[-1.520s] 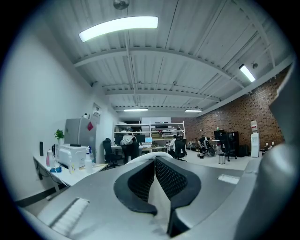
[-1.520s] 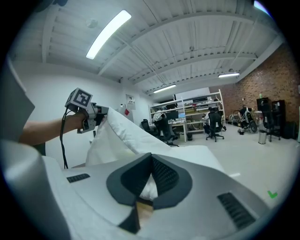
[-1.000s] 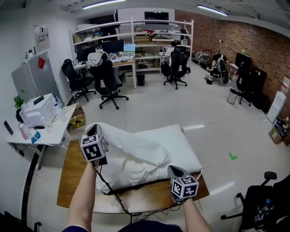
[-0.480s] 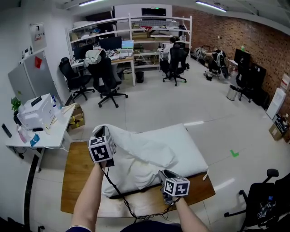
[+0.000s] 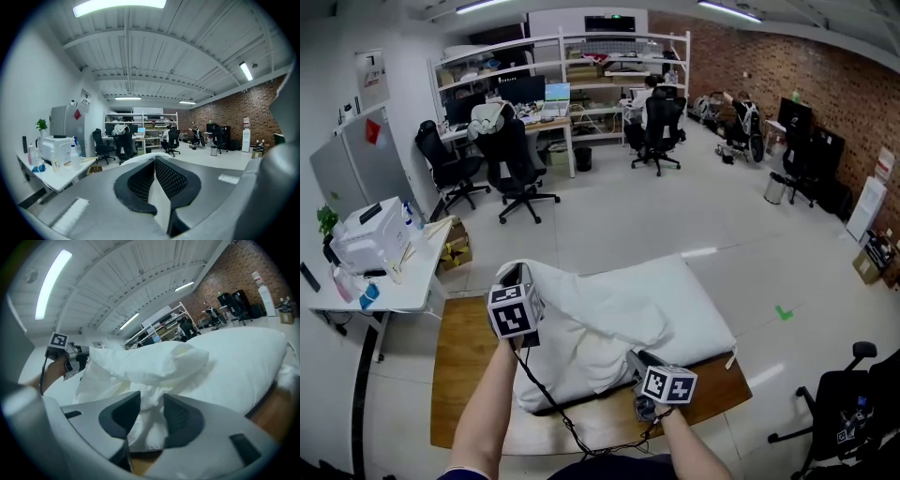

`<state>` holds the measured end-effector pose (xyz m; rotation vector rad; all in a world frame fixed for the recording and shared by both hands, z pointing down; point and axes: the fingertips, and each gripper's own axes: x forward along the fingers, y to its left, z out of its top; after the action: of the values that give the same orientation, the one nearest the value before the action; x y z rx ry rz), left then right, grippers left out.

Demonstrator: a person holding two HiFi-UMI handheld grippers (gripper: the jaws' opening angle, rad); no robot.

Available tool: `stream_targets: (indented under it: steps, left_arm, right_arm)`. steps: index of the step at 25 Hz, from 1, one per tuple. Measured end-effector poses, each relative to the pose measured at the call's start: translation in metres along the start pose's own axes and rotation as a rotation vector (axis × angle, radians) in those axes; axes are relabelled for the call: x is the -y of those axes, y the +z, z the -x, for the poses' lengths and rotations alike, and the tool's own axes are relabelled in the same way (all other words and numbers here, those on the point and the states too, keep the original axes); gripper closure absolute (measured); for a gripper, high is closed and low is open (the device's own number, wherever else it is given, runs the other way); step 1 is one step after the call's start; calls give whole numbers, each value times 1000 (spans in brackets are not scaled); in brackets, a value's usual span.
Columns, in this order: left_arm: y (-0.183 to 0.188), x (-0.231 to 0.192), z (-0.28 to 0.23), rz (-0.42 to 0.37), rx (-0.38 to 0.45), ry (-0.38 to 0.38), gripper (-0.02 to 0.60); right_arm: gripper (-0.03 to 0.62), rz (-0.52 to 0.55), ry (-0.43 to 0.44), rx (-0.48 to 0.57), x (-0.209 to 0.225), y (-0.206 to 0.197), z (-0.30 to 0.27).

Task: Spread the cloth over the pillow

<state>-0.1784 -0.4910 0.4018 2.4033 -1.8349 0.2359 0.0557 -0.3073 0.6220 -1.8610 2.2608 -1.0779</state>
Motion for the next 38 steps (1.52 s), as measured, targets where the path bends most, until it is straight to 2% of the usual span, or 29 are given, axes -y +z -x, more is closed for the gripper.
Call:
stream_targets:
  steps: [2,3,6,10,13,15,16,20,23,24,28,34,38]
  left_arm:
    - [-1,-2,0,2,-2,-6,561]
    - [-2,-3,0,2,-2,-7,561]
    - [-5,-7,2,5,0,-5,561]
    - [-5,-12,5,20,2,6,561]
    - [-9,-12,8,17,-8,11,561]
    - [-10,-10,11,20,-10,17,561]
    - [-10,-8,13,22,-11,17,561]
    - [-13,-6,20,14,-19,17,561]
    - [-14,-7,21,16,-21,26,561]
    - [-14,-7,22,16,-20,28,561]
    - [-15,-12,23,24,-19,43,561]
    - [-11,-24,22,34,-11,73,561]
    - [1,-35,25,46,4,90,561]
  right_arm:
    - [580,69,-14,0,-1,4,4]
    - [592,99,-26,6,-1,6,9]
    - [592,147,-51,41,7,17,25]
    - [588,112,-46,12,15,22,30]
    - [441,83,-9,-47,4,2,19]
    - [387,80,-3,-57,0,-4,11]
    - [385,78,-10,-59,1,-4,7]
    - [391,67,0,-70,-3,1,-9]
    - [475,118,22,-84,-7,3,-8]
    - [538,138,19,-84,-6,5,-5]
    - [560,213,8,-97,3,9,8]
    - [562,328,-117,-91,42,29,34]
    - [562,433,-229,-70,80,60,53]
